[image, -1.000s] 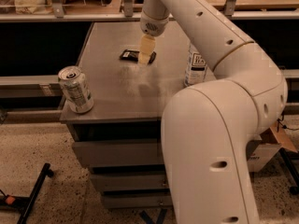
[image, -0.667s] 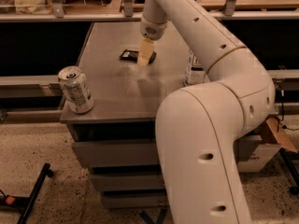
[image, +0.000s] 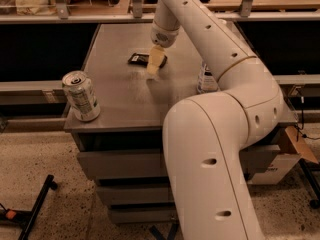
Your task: Move rxbar chocolate near 7up can
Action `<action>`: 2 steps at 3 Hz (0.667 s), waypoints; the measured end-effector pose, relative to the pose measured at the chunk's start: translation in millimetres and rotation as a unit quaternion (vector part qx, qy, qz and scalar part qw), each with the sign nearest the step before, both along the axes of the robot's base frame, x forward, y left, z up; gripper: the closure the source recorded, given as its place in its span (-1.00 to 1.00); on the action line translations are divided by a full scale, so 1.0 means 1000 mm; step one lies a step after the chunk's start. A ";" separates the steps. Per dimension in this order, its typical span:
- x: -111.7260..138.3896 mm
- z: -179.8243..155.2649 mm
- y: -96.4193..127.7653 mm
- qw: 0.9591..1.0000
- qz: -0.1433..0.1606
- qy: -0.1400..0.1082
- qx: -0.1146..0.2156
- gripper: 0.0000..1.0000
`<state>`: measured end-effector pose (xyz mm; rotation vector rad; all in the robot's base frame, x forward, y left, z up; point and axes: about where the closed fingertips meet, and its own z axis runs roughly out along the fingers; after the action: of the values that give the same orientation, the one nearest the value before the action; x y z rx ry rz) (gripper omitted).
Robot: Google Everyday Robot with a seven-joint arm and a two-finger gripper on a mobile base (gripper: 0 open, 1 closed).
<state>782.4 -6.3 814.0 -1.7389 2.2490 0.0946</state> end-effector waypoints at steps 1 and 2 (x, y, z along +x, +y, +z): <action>-0.001 0.001 0.004 1.000 0.004 0.005 0.004 -0.16; -0.001 0.005 0.005 1.000 0.004 0.005 0.004 0.27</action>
Offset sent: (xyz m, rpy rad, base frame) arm -0.0070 0.0044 0.0226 -0.0014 0.0417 0.0005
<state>781.2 -1.2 818.8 -1.7462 2.2464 0.1150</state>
